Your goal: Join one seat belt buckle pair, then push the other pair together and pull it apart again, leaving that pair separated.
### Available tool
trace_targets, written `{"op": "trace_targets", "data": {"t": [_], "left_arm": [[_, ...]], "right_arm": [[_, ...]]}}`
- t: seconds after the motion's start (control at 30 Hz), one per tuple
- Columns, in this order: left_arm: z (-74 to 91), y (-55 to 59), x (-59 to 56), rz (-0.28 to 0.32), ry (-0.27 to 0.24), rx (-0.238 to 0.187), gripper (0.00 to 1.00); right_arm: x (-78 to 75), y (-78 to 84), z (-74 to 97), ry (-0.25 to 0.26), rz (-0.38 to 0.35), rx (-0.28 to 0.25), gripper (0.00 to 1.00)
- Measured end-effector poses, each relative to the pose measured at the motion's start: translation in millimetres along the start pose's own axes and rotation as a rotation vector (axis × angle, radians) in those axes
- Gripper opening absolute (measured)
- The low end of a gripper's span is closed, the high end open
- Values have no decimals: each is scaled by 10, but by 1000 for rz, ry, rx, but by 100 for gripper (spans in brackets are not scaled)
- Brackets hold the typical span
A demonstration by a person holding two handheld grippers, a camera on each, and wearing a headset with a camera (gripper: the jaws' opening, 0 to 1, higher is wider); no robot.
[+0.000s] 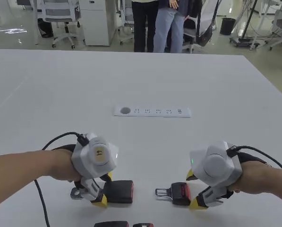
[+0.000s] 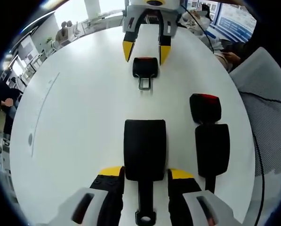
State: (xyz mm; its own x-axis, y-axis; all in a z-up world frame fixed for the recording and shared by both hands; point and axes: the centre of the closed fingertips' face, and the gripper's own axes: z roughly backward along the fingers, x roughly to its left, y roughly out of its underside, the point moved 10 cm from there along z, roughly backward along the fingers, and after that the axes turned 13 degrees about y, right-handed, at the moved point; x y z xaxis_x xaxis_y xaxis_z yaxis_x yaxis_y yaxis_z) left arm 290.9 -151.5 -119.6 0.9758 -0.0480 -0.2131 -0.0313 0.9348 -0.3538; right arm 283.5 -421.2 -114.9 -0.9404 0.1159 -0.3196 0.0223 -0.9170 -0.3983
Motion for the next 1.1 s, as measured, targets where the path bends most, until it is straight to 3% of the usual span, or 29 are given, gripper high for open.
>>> {"op": "trace_targets", "data": {"t": [0.2, 0.47, 0.53, 0.6, 0.7, 0.97, 1.07, 1.1], "left_arm": [[50, 99, -73, 20, -17, 0, 39], [170, 304, -211, 83, -41, -49, 41], [196, 345, -269, 110, -49, -74, 42], [197, 465, -253, 137, -63, -98, 42], [222, 512, -347, 168, -73, -140, 43], [285, 688, -603, 271, -119, -291, 44], [304, 747, -759, 305, -133, -358, 48], [291, 823, -786, 311, -134, -382, 49]], "right_arm": [[31, 25, 74, 8, -12, -9, 44], [102, 101, 157, 8, -22, -15, 49], [128, 116, 180, 13, -33, -19, 50], [157, 136, 199, 16, -38, -22, 50], [206, 158, 245, 22, -47, -26, 52], [334, 236, 358, 65, -134, -62, 56], [412, 277, 389, 72, -156, -63, 57], [443, 293, 399, 81, -171, -68, 58]]}}
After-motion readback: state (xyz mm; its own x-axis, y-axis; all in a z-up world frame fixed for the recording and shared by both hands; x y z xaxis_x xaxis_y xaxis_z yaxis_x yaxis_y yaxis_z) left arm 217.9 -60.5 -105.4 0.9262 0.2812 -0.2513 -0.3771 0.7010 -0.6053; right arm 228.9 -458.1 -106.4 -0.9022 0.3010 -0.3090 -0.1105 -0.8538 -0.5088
